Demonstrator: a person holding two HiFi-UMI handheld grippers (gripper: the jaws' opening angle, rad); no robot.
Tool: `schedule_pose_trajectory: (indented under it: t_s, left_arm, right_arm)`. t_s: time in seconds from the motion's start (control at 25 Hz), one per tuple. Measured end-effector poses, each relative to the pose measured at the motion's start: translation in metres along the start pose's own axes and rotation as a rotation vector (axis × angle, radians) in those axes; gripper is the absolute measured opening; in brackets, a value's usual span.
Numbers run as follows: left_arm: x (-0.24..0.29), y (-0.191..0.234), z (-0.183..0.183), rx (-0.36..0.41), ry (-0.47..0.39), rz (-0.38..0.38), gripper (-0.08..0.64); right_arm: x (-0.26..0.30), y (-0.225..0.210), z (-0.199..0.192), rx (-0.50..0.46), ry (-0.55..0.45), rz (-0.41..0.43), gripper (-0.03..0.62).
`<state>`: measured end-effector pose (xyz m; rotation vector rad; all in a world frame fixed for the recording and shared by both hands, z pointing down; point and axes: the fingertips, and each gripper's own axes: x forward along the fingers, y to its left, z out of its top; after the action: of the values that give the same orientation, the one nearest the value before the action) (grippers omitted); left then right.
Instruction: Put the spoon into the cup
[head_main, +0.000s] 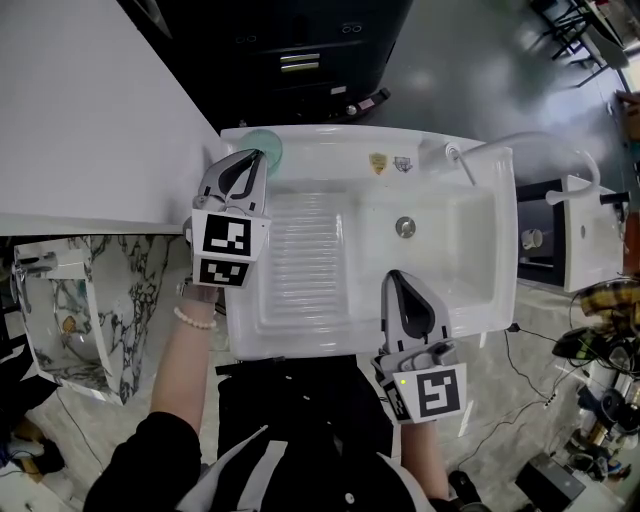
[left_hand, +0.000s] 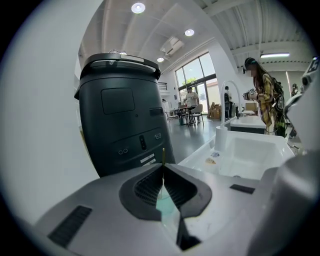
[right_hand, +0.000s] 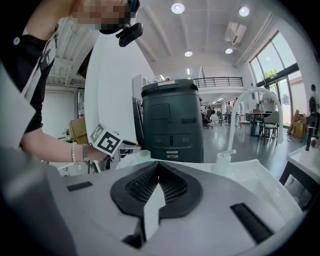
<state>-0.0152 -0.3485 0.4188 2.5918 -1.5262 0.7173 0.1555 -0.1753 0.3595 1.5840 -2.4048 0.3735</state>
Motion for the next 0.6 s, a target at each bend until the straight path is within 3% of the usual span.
schedule_pose_trajectory:
  t_s: [0.4,0.6]
  left_arm:
    - [0.008,-0.017,-0.001,0.022,0.010,-0.035,0.006]
    - [0.014,-0.026,-0.003,0.026,0.019,-0.062,0.067]
  right_arm:
    - [-0.001,-0.007,0.002,-0.005,-0.005,0.010,0.000]
    - [-0.003,-0.014,0.003,-0.008,-0.008,0.006,0.000]
